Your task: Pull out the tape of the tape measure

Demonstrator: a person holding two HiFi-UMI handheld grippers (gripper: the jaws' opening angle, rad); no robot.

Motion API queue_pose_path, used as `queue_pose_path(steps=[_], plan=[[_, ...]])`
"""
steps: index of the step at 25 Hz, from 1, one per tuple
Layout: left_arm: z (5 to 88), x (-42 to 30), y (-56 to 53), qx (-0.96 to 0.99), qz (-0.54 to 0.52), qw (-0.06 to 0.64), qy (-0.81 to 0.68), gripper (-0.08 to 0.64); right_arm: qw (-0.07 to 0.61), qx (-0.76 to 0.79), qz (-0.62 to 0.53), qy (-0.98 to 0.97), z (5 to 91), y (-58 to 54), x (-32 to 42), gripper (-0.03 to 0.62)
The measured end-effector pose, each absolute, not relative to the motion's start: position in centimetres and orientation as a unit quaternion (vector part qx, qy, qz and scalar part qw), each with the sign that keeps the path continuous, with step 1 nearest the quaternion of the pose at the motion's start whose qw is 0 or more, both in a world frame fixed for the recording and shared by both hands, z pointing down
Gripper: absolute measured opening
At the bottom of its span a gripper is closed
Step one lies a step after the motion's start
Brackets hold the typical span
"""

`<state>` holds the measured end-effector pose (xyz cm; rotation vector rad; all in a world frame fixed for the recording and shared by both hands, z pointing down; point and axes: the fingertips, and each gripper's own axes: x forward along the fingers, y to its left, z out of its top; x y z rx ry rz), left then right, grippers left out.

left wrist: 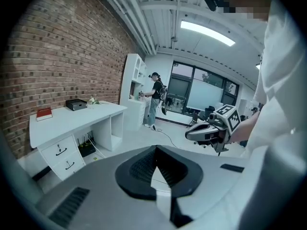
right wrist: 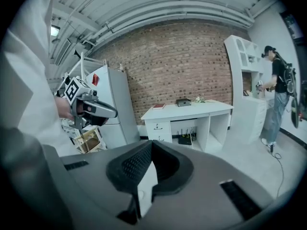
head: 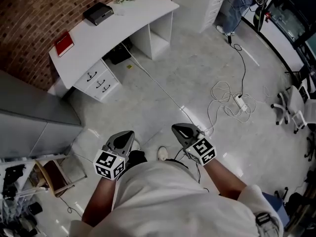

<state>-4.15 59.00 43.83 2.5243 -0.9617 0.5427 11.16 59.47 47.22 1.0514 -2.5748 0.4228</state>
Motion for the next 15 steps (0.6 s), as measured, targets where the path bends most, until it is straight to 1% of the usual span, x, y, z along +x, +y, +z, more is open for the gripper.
queue_pose_path(steps=[2, 3, 4, 5, 8, 11, 15], plan=[[43.9, -4.8, 57.6, 0.896, 0.186, 0.196, -0.352, -0.003, 0.15, 0.377, 0.142, -0.903, 46.8, 57.9, 11.2, 0.005], [44.0, -5.1, 56.8, 0.895, 0.182, 0.2, -0.355, 0.015, 0.143, 0.38, 0.14, -0.903, 46.6, 57.0, 11.1, 0.01], [44.2, -5.4, 56.0, 0.894, 0.179, 0.201, -0.357, 0.063, 0.138, 0.384, 0.139, -0.902, 46.5, 56.0, 11.1, 0.088], [44.2, -5.7, 55.0, 0.894, 0.178, 0.2, -0.359, 0.087, 0.135, 0.388, 0.139, -0.901, 46.5, 55.0, 11.0, 0.12], [44.5, -7.1, 51.8, 0.893, 0.172, 0.197, -0.366, 0.087, 0.134, 0.406, 0.133, -0.894, 46.4, 51.8, 10.5, 0.12], [44.9, -8.8, 48.2, 0.891, 0.164, 0.202, -0.372, 0.114, 0.139, 0.43, 0.135, -0.882, 46.2, 48.3, 10.2, 0.16], [44.4, -11.5, 42.2, 0.895, 0.171, 0.192, -0.364, 0.114, 0.156, 0.459, 0.117, -0.867, 45.3, 42.6, 8.8, 0.167]])
